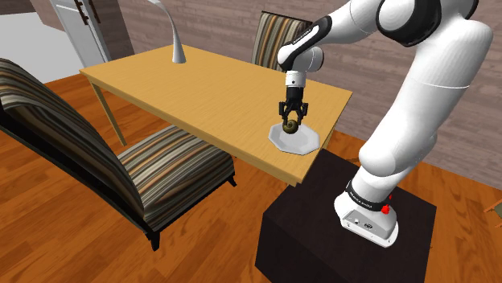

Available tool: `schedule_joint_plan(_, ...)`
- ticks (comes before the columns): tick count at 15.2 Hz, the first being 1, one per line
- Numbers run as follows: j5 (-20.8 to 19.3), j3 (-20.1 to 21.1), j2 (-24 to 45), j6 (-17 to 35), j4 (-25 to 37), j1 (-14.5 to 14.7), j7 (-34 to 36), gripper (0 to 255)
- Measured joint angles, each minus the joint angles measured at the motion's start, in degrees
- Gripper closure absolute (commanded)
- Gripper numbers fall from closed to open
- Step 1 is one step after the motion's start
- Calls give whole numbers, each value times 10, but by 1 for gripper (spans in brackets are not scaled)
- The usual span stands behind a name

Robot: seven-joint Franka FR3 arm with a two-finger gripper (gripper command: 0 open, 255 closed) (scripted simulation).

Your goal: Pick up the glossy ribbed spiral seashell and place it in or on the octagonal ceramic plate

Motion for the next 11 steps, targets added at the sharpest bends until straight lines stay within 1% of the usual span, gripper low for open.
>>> schedule_joint_plan(1, 10, 0, 7, 6, 0, 0, -3, 255)
schedule_joint_plan(3, 16, -1, 10, 15, -4, 0, -6, 255)
schedule_joint_plan(8, 16, -3, 14, 18, -5, 2, -7, 255)
schedule_joint_plan(9, 16, -3, 14, 18, -4, 2, -6, 0)
schedule_joint_plan(11, 2, -4, 16, 20, -6, 2, -7, 0)
